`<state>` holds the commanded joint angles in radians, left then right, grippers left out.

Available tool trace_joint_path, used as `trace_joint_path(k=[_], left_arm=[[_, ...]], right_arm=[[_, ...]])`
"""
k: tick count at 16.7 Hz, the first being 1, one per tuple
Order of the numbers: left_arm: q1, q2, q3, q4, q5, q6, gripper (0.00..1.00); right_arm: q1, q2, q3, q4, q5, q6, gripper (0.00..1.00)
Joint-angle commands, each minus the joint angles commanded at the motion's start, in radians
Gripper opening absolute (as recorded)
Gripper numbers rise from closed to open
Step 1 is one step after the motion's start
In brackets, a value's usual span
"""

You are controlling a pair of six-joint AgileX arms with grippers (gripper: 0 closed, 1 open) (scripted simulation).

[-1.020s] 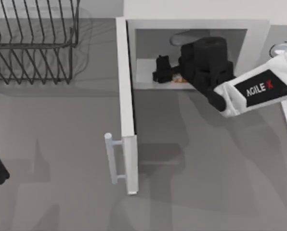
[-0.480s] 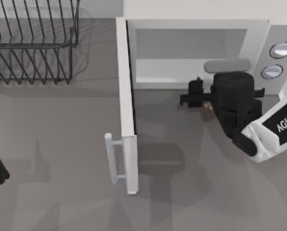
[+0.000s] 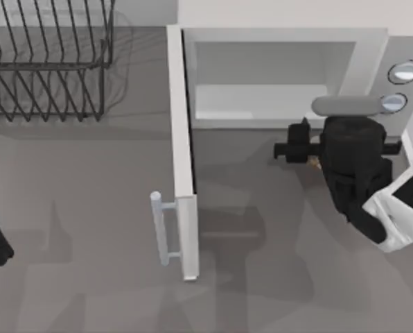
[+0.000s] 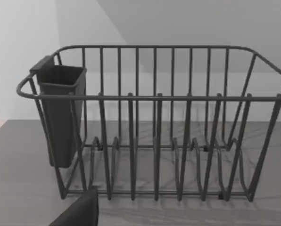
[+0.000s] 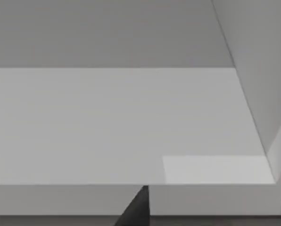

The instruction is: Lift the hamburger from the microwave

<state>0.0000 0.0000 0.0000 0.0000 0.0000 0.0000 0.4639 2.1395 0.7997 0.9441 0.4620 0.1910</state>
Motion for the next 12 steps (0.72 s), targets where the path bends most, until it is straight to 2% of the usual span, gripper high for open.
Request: trace_joint_path(k=[12], left_arm=[[0.0, 0.0, 0.0, 0.0, 0.0, 0.0, 1.0]], right_arm=[[0.0, 0.0, 0.0, 0.0, 0.0, 0.0, 0.9]])
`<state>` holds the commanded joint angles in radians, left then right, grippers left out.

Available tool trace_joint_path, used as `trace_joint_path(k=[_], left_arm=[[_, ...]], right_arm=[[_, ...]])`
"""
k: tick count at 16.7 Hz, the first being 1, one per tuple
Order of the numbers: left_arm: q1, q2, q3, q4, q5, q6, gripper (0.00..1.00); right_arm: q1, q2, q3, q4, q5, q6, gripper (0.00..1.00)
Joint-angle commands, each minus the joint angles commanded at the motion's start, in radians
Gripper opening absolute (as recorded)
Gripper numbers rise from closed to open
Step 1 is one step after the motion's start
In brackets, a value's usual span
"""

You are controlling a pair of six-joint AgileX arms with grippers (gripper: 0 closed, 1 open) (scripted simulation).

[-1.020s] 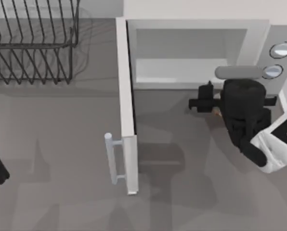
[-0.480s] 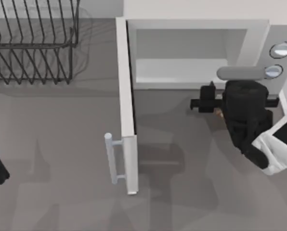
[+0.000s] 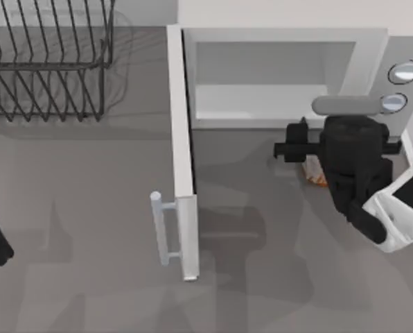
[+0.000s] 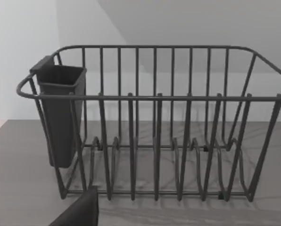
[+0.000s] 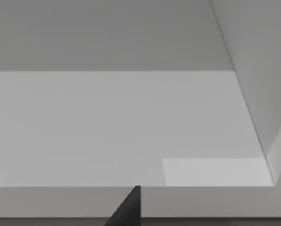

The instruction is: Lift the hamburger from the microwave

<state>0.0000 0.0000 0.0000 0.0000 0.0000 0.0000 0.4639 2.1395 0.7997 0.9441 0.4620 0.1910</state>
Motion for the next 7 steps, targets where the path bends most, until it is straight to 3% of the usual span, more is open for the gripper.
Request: trace_joint_path(k=[2, 7], left_arm=[[0.0, 0.0, 0.0, 0.0, 0.0, 0.0, 1.0], [0.0, 0.0, 0.0, 0.0, 0.0, 0.0, 1.0]], right_arm=[[0.0, 0.0, 0.0, 0.0, 0.0, 0.0, 1.0], [0.0, 0.0, 0.0, 0.0, 0.0, 0.0, 1.0]])
